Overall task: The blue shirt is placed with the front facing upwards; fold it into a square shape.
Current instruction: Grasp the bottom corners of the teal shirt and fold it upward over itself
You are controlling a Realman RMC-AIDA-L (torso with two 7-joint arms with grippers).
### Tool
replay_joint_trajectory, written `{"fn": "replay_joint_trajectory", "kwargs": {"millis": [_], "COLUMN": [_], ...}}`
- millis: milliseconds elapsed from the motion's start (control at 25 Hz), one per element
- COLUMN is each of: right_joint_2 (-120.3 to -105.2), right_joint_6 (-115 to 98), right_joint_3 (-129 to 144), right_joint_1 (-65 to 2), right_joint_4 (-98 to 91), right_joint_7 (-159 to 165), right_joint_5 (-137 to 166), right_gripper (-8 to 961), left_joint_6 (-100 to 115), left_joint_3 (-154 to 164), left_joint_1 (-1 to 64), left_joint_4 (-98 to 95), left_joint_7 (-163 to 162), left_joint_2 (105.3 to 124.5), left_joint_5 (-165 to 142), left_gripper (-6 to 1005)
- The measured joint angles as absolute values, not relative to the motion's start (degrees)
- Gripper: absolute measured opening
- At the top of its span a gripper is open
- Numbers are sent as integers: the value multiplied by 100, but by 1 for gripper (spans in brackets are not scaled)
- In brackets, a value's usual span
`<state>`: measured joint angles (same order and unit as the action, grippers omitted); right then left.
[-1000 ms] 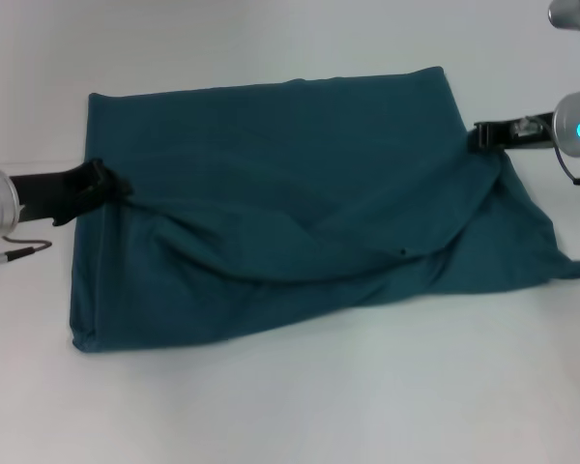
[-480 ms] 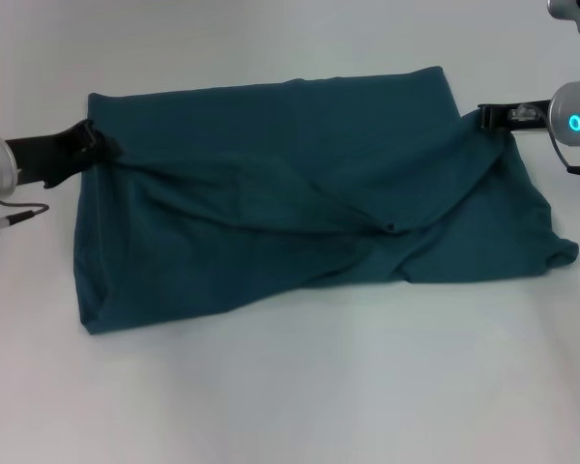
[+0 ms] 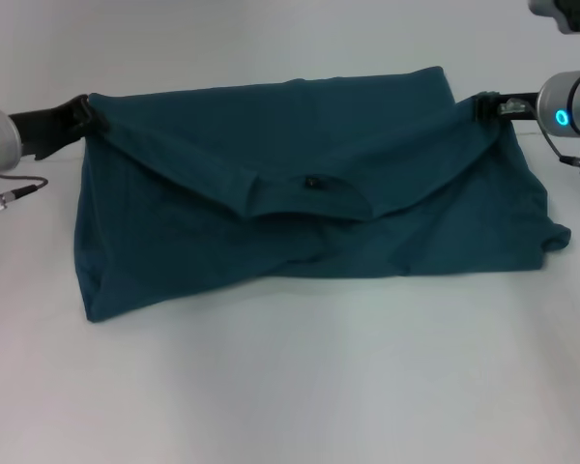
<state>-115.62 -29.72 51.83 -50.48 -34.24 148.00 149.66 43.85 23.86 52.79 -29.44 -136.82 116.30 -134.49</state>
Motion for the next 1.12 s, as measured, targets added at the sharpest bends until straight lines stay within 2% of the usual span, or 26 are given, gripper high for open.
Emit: {"fn": "replay_joint_trajectory", "kwargs": {"millis": [280,560,880,1120], "right_joint_2": [-11580,-11633,-11599,-11707], "right_joint_6": [-2349,-2039,-2007,-1963], "right_joint_3": [5717,5782,5745,5806], "right_joint_1": [-5147,-5148,-5109,-5140], "right_joint_4": [-3029,-2949,-2944,-2934], "right_joint_7": [14792,14794,14834,14801], "right_joint_5": [14976,14983,14986,15118], "right_gripper": [42,42,42,42], "left_joint_6": [3897,3493,3299,3158], "left_joint_3": [2951,3068,3194,3472], "left_joint_1": [5321,5346,5407,5493], "left_joint_4": [-2858,-2850,-2907,-2893], "left_joint_7": [-13634,-13058,-13039,-13030], "left_joint_2": [11645,11824,11851,11826], "left_joint_5": [-13445,-13262,-13209,-13209], "left_gripper": [35,34,39,43]}}
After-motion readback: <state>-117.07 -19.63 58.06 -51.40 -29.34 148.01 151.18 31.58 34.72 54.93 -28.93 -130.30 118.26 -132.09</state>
